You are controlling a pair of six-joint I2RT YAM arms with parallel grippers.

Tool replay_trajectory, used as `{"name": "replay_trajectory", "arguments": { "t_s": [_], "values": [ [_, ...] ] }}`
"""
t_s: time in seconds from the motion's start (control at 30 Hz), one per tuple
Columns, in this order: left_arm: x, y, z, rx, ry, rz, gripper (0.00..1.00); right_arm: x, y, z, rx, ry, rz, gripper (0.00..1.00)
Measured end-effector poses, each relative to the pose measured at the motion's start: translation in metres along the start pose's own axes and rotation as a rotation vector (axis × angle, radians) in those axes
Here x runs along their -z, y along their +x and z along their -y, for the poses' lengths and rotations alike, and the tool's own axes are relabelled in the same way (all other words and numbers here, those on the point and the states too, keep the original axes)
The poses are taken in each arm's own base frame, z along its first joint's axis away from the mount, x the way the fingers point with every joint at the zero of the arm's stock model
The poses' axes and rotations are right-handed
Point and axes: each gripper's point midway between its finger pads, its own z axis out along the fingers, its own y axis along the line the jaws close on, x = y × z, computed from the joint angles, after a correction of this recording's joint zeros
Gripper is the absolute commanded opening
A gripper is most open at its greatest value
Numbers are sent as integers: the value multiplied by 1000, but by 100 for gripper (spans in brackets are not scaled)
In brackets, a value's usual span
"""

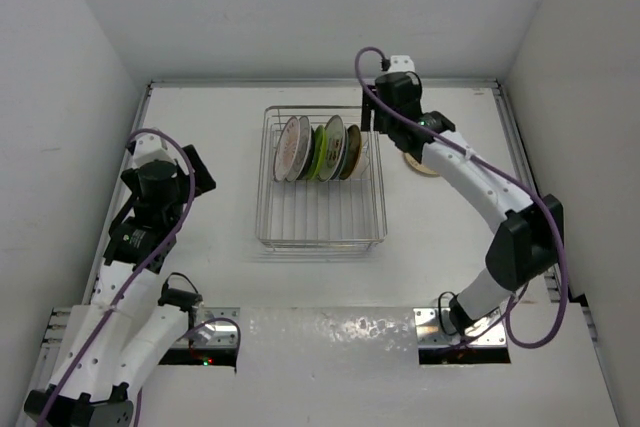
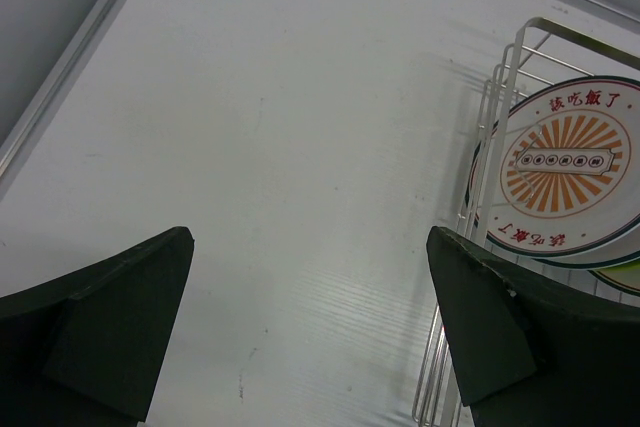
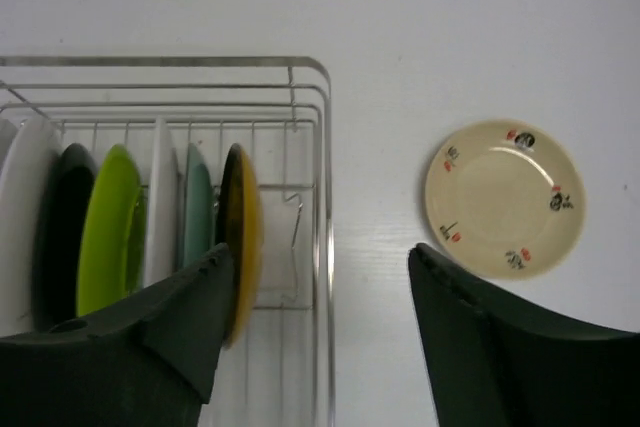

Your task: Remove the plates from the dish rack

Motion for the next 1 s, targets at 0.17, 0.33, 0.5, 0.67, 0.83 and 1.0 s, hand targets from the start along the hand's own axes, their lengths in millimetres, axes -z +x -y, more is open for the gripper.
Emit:
{"name": "replay_trajectory", "arguments": {
  "t_s": [0.17, 0.33, 0.5, 0.67, 0.83, 1.0],
  "values": [
    [0, 0, 0, 0, 1, -1, 100, 21, 18, -22, 130, 17, -30, 42],
    [0, 0, 1, 1, 5, 0, 100, 5, 41, -38, 211, 41, -116, 43],
    [2, -1, 1, 4, 10, 4, 100, -6, 62, -45, 254, 48, -172, 43],
    [2, -1, 2, 5, 16, 5, 100, -14, 67, -50, 260, 56, -191, 40],
    [2, -3, 3, 7, 20, 10, 100, -32, 77, -56, 264, 70, -216, 32],
    [2, -3, 3, 8, 21, 10, 100, -47, 91, -58, 262, 103, -240, 14]
  ]
}}
